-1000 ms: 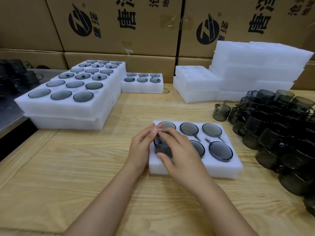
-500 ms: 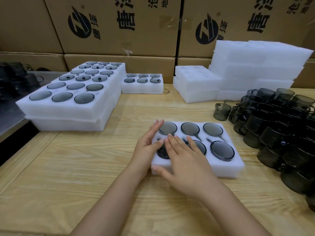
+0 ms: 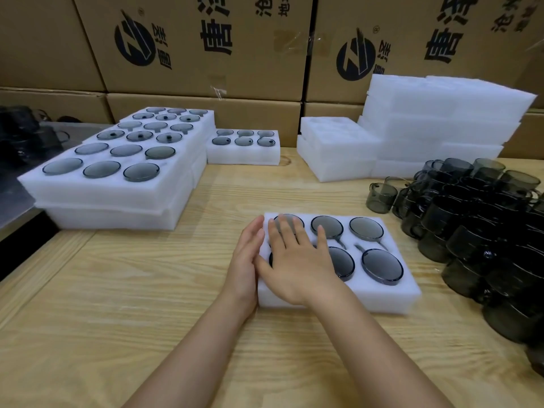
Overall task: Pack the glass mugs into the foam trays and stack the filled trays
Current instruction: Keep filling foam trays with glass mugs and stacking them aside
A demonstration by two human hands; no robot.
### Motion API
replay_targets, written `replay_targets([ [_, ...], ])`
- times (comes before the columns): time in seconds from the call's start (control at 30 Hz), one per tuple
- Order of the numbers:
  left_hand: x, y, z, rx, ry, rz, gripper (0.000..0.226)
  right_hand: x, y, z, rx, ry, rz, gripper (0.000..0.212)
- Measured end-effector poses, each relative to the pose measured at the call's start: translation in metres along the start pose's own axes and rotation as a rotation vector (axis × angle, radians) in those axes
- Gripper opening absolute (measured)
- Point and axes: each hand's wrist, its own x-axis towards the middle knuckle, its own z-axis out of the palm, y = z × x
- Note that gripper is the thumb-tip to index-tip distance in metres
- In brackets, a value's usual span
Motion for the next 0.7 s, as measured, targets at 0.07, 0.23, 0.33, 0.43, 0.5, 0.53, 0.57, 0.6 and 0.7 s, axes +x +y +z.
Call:
replay_targets([
  [0.07, 0.001, -0.003, 0.002, 0.042, 0.028, 0.007, 0.027, -0.002, 0.003, -0.003, 0.055, -0.005, -0.048, 0.07],
  [0.23, -0.002, 0.004, 0.008, 0.05, 0.07, -0.007, 0.049, -0.019, 0.048, -0.015, 0.107, 0.057, 0.084, 0.064],
  [0.33, 0.0, 0.001, 0.006, 0.078, 0.053, -0.011, 0.047, -0.027, 0.068, -0.012, 0.098, -0.008, 0.183, 0.054],
  [0.43, 0.001, -0.004, 0.002, 0.106, -0.001, -0.007, 0.032, -0.024, 0.068, -0.008, 0.096, -0.003, 0.175, 0.055],
  [0.5, 0.001, -0.001, 0.002, 0.145, -0.063, -0.011, 0.03, -0.024, 0.068, -0.006, 0.088, 0.014, 0.178, 0.057],
  [0.53, 0.0, 0.001, 0.003, 0.15, -0.073, -0.008, 0.031, -0.025, 0.067, -0.006, 0.088, 0.028, 0.172, 0.059],
  [0.57, 0.0, 0.002, 0.003, 0.149, -0.063, -0.001, 0.033, -0.026, 0.067, -0.004, 0.104, 0.054, 0.159, 0.061],
  [0.6, 0.0, 0.002, 0.004, 0.137, -0.044, 0.003, 0.032, -0.028, 0.067, -0.004, 0.147, 0.099, 0.145, 0.063],
  [0.7, 0.001, 0.002, 0.007, 0.121, 0.044, -0.009, 0.025, -0.036, 0.083, -0.011, 0.399, 0.428, 0.189, 0.065],
])
